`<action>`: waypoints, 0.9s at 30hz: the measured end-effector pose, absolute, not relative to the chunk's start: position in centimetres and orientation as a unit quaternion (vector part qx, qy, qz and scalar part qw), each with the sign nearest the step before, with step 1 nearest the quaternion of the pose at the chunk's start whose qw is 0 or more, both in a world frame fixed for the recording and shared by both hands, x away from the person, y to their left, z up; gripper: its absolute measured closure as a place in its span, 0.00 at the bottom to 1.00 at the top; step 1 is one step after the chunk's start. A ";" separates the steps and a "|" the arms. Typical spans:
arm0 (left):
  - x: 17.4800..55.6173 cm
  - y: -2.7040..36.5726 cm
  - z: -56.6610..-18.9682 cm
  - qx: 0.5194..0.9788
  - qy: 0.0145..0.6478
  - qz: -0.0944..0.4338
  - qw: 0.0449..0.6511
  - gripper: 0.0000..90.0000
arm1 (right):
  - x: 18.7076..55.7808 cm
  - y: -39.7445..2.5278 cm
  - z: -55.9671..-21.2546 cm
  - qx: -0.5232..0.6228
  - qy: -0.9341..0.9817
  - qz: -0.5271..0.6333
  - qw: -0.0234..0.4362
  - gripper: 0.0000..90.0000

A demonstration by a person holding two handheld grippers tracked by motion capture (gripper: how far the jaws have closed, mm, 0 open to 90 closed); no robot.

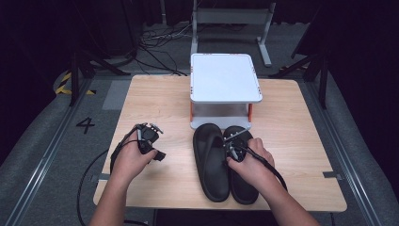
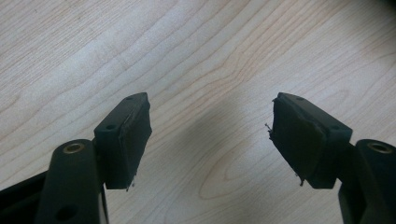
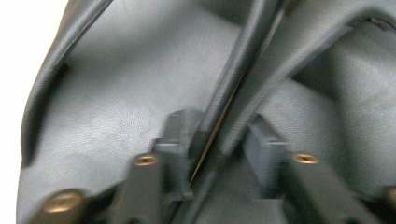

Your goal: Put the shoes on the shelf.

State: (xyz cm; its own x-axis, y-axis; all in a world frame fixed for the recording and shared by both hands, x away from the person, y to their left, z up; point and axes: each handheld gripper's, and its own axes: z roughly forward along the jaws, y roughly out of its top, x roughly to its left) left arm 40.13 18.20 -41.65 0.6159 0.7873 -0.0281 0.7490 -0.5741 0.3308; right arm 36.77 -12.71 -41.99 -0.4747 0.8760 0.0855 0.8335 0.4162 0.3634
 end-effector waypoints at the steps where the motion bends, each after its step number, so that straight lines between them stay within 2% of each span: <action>1: 40.1 18.2 -41.6 0.885 0.434 0.061 0.157 0.32 | 36.8 -12.8 -42.0 0.511 0.838 0.183 0.060 0.76; 7: 40.2 18.1 -41.7 0.887 0.431 0.062 0.155 0.32 | 36.7 -13.0 -41.9 0.528 0.827 0.186 0.058 0.85; 10: 40.3 18.1 -41.7 0.887 0.430 0.060 0.157 0.32 | 36.8 -13.2 -41.6 0.527 0.826 0.185 0.079 0.85; 14: 40.3 18.3 -41.6 0.885 0.434 0.062 0.160 0.33 | 37.0 -13.7 -40.9 0.535 0.817 0.205 0.061 0.85; 27: 40.2 18.6 -41.5 0.884 0.433 0.064 0.162 0.33 | 39.1 -14.2 -38.2 0.567 0.782 0.246 0.085 0.85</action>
